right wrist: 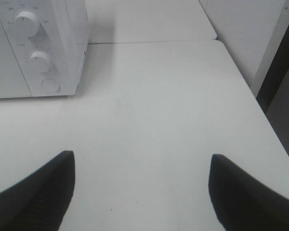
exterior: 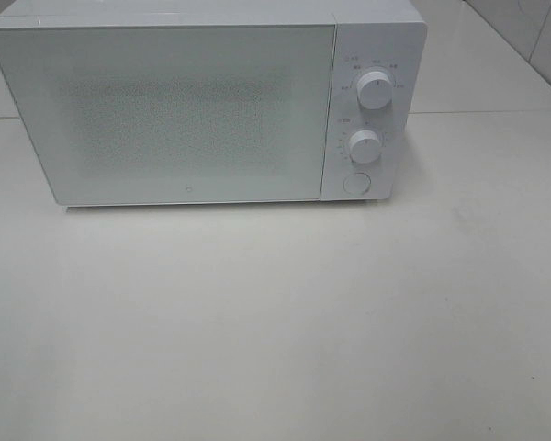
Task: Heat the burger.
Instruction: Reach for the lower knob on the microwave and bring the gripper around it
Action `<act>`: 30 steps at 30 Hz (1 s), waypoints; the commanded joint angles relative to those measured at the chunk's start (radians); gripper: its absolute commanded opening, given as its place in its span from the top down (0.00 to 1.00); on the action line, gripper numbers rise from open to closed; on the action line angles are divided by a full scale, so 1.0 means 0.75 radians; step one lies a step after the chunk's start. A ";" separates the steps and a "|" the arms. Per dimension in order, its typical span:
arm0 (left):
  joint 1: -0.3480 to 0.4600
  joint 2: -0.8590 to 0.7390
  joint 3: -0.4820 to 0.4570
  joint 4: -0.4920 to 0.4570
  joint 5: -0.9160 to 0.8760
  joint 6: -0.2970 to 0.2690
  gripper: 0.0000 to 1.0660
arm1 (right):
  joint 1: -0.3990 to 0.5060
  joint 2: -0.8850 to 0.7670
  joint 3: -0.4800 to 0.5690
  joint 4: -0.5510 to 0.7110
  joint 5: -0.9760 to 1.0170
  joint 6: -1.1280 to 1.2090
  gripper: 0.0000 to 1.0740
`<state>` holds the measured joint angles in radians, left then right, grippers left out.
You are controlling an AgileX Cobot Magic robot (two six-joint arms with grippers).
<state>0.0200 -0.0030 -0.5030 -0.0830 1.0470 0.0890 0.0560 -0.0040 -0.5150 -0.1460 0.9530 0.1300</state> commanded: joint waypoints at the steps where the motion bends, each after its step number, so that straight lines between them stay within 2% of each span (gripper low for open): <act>1: 0.005 -0.037 0.005 -0.011 -0.016 -0.003 0.02 | 0.003 0.015 -0.012 -0.023 -0.045 0.011 0.29; 9: 0.005 -0.037 0.005 -0.011 -0.016 -0.003 0.02 | 0.003 0.157 0.003 -0.024 -0.268 0.049 0.29; 30: 0.005 -0.037 0.005 -0.011 -0.016 -0.003 0.02 | 0.003 0.480 0.185 -0.019 -0.915 0.084 0.29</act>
<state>0.0200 -0.0030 -0.5030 -0.0830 1.0470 0.0890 0.0560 0.3450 -0.3820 -0.1600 0.3260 0.1820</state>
